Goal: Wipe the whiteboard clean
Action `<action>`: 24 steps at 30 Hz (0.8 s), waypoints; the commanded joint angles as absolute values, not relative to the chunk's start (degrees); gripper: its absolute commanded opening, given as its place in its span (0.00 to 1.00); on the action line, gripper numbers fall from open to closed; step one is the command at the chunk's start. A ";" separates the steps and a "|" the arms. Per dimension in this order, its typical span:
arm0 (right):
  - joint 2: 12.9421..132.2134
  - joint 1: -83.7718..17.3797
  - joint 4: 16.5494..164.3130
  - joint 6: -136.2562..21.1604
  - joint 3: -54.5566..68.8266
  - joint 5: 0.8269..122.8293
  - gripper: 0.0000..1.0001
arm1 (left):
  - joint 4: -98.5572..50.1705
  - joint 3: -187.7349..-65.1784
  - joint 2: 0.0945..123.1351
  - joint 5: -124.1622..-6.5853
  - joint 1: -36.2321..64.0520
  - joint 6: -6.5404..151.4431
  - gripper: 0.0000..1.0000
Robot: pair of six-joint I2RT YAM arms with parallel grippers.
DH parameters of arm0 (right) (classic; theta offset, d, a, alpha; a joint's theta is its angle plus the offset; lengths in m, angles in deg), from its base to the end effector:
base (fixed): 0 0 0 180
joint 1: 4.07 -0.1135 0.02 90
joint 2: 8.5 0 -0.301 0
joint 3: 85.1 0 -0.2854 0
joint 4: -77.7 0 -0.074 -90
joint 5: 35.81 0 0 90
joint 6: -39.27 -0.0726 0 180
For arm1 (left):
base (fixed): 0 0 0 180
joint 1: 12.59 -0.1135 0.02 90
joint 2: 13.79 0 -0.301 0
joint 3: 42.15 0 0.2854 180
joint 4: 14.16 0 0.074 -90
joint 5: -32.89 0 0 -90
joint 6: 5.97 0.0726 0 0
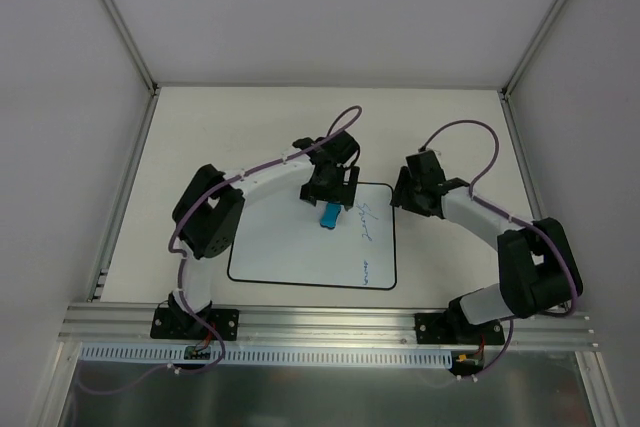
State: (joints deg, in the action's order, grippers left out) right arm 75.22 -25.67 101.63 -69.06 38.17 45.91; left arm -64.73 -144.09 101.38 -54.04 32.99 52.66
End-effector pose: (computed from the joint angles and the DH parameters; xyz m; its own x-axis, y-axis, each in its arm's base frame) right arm 0.3138 0.1130 0.1700 -0.7732 0.0286 -0.6336 -0.0387 0.9950 0.0921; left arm 0.3461 -0.3476 0.1892 -0.8989 0.1746 -0.4020 0.2679 0.9448 -0.1888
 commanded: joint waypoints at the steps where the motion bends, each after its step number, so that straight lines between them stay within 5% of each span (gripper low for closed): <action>1: 69.81 -28.58 104.60 -66.38 33.82 39.17 0.62 | -65.23 -143.33 90.21 -50.44 31.27 52.21 0.92; 3: 68.50 -30.43 106.43 -66.12 32.59 37.50 0.71 | -65.23 -141.92 87.12 -48.86 29.52 52.21 0.99; 11: 73.84 -45.28 110.84 -70.15 23.47 29.93 0.89 | -65.14 -127.69 69.63 -47.18 19.50 54.49 0.99; 24: 93.70 -55.40 117.26 -79.20 8.33 28.52 0.86 | -65.23 -106.15 49.32 -49.90 10.53 58.28 0.99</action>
